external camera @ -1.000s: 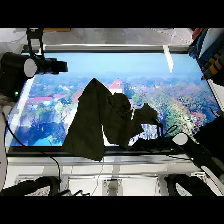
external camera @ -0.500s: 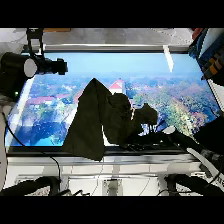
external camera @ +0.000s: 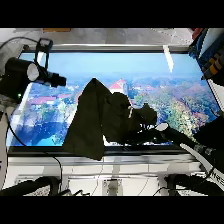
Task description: Fold the clothes and pants, and hang the long-sleeved shirts on hangers.
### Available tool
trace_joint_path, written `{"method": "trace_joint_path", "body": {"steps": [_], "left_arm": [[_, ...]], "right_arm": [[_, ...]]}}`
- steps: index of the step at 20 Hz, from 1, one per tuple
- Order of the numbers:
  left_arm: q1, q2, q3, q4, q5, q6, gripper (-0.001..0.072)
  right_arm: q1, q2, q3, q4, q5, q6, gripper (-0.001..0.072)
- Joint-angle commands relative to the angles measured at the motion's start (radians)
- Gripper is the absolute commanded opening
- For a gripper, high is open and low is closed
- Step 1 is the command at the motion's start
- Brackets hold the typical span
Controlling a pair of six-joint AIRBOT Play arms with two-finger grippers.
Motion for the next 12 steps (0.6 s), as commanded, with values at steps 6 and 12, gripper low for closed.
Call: {"method": "trace_joint_path", "body": {"steps": [6,12], "left_arm": [[0.020,0.249,-0.432,-0.475,0.038,0.038,0.0022],[0.017,0.578,-0.912,-0.706,0.085,-0.163,0.0643]], "right_arm": [[0.005,-0.002,0.134,0.000,0.008,-0.026,0.0034],[0.005,-0.002,0.135,-0.048,0.007,-0.025,0.0033]]}}
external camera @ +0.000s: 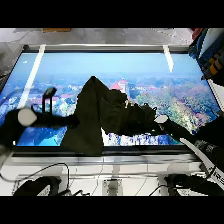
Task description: Fold the clothes and pants, and hang the long-sleeved shirts on hangers.
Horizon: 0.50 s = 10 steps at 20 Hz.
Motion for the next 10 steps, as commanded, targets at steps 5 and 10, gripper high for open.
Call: {"method": "trace_joint_path", "body": {"steps": [5,10], "left_arm": [[-0.021,0.117,-0.385,-0.365,0.021,-0.106,0.0641],[-0.187,0.117,-0.452,-0.367,0.122,-0.138,0.0640]], "right_arm": [[0.001,0.000,0.005,-0.029,0.003,0.000,0.0034],[0.001,0.000,0.005,-0.030,0.003,0.000,0.0034]]}}
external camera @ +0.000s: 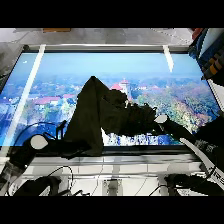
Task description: Fold the clothes and pants, and hang the long-sleeved shirts on hangers.
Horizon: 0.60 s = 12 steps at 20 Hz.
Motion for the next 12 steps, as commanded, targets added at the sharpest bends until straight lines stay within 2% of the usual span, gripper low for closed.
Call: {"method": "trace_joint_path", "body": {"steps": [1,4,7,12], "left_arm": [[-0.121,0.000,-0.042,-0.033,0.121,-0.058,0.0640],[-0.238,-0.058,-0.042,-0.032,0.189,-0.138,0.0640],[-0.329,-0.146,-0.042,-0.034,0.258,-0.167,0.0640],[-0.385,-0.224,-0.042,-0.033,0.451,-0.278,0.0640]], "right_arm": [[0.001,0.000,0.001,-0.002,0.000,0.001,0.0034],[0.001,0.000,0.001,-0.002,0.005,0.001,0.0034],[0.001,0.000,0.001,-0.002,0.008,0.002,0.0034],[0.001,0.000,0.001,-0.002,0.008,0.002,0.0034]]}}
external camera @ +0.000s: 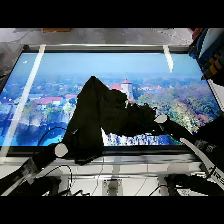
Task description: Fold the clothes and pants, and hang the long-sleeved shirts on hangers.
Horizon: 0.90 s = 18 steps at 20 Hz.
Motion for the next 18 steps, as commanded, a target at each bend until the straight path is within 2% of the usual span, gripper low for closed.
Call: {"method": "trace_joint_path", "body": {"steps": [1,3,5,6,9,10,11,12,15,18], "left_arm": [[-0.039,-0.055,-0.001,0.001,0.143,-0.082,0.0640],[-0.041,-0.073,-0.001,0.001,0.190,-0.087,0.0636],[-0.041,-0.075,-0.001,0.002,0.235,-0.087,0.0411],[-0.041,-0.075,-0.001,0.001,0.245,-0.087,0.0362],[-0.041,-0.075,-0.001,0.002,0.257,-0.087,0.0343],[-0.041,-0.075,-0.001,0.002,0.267,-0.087,0.0309],[-0.041,-0.075,-0.001,0.002,0.275,-0.086,0.0133],[-0.041,-0.075,-0.001,0.004,0.280,-0.086,0.0023],[-0.026,-0.072,0.000,0.048,0.294,-0.086,0.0021],[0.108,-0.029,0.005,0.127,0.293,-0.085,0.0019]], "right_arm": [[0.001,0.000,0.001,0.000,0.002,0.001,0.0034],[0.001,0.000,0.001,0.000,0.002,0.001,0.0034],[0.001,0.000,0.001,0.000,0.002,0.001,0.0034],[0.001,0.000,0.001,0.000,0.002,0.001,0.0034],[0.001,0.000,0.001,0.001,0.002,0.001,0.0034],[0.001,0.000,0.001,0.001,0.002,0.001,0.0034],[0.001,0.000,0.001,0.002,0.002,0.001,0.0034],[0.001,0.000,0.001,0.002,0.002,0.001,0.0034],[-0.002,0.000,0.001,0.002,-0.006,0.001,0.0034],[-0.057,0.000,0.040,-0.023,-0.041,0.056,0.0033]]}}
